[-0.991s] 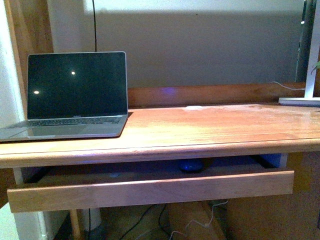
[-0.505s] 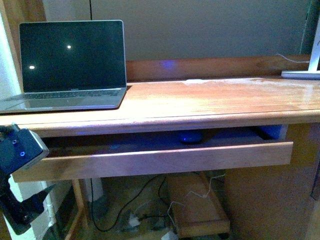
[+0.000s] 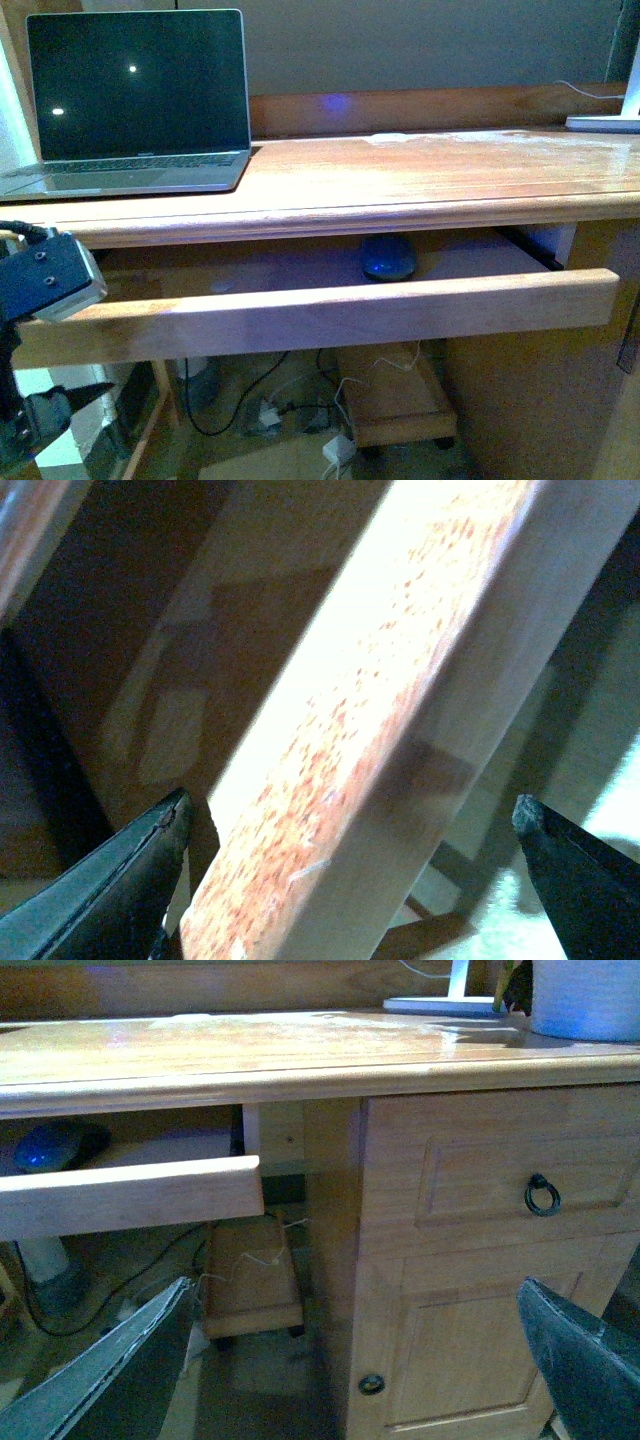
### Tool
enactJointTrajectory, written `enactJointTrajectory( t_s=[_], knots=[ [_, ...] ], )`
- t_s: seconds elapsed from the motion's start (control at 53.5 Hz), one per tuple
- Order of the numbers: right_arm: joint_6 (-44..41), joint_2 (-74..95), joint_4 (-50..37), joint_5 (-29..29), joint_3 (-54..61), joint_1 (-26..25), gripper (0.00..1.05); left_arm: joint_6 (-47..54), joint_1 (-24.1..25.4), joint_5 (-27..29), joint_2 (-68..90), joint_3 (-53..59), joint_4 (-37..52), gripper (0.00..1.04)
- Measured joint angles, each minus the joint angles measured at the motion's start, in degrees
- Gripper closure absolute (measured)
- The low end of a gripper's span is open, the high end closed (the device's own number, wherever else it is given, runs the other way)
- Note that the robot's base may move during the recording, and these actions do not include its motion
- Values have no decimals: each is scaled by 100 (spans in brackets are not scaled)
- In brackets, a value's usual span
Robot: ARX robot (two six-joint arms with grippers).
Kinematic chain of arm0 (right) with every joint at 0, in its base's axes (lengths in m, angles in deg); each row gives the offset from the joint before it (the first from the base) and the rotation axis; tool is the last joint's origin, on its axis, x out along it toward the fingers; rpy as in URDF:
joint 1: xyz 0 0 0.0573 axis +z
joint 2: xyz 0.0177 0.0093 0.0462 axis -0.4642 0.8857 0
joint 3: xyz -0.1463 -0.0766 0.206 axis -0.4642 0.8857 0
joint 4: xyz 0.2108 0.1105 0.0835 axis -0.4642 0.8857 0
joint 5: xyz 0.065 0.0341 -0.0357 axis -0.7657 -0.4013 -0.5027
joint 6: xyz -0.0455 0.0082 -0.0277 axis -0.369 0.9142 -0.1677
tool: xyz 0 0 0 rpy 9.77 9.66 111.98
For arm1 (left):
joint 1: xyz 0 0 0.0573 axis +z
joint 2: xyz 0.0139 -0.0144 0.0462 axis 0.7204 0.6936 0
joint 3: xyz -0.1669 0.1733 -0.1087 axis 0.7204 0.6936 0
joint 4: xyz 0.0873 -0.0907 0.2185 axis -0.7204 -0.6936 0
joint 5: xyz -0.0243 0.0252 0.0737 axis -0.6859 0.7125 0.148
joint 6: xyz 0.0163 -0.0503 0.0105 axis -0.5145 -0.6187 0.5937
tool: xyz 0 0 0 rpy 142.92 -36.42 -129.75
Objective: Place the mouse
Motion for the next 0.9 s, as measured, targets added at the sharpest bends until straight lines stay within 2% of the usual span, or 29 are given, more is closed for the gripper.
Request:
enactJointTrajectory(
  t_s=[0.15,0.224,0.374,0.412,0.524,0.58,0.655,0.711,0.842,0.898],
  knots=[
    [0,0,0,-7,0,0,7,-35,-55,-872,-896,887,-400,8],
    [0,0,0,-4,0,0,7,-382,-162,-1228,-1561,1478,-525,8],
    [0,0,0,-7,0,0,7,-1604,-372,-1139,-2597,2157,-378,8],
    [0,0,0,-4,0,0,7,-2365,-446,-817,-2894,2328,-140,8],
    [0,0,0,-4,0,0,7,-3536,-533,-216,-3427,2588,243,8],
    [0,0,0,-7,0,0,7,-4247,-566,448,-3805,2601,225,8],
    [0,0,0,0,0,0,7,-4769,-579,1375,-4356,2599,127,8],
    [0,0,0,4,0,0,7,-5090,-599,1832,-4800,2612,-44,8],
    [0,0,0,-4,0,0,7,-5508,-680,2098,-5438,2656,-101,8],
    [0,0,0,-4,0,0,7,-5689,-780,2815,-5418,2999,822,19]
  ],
)
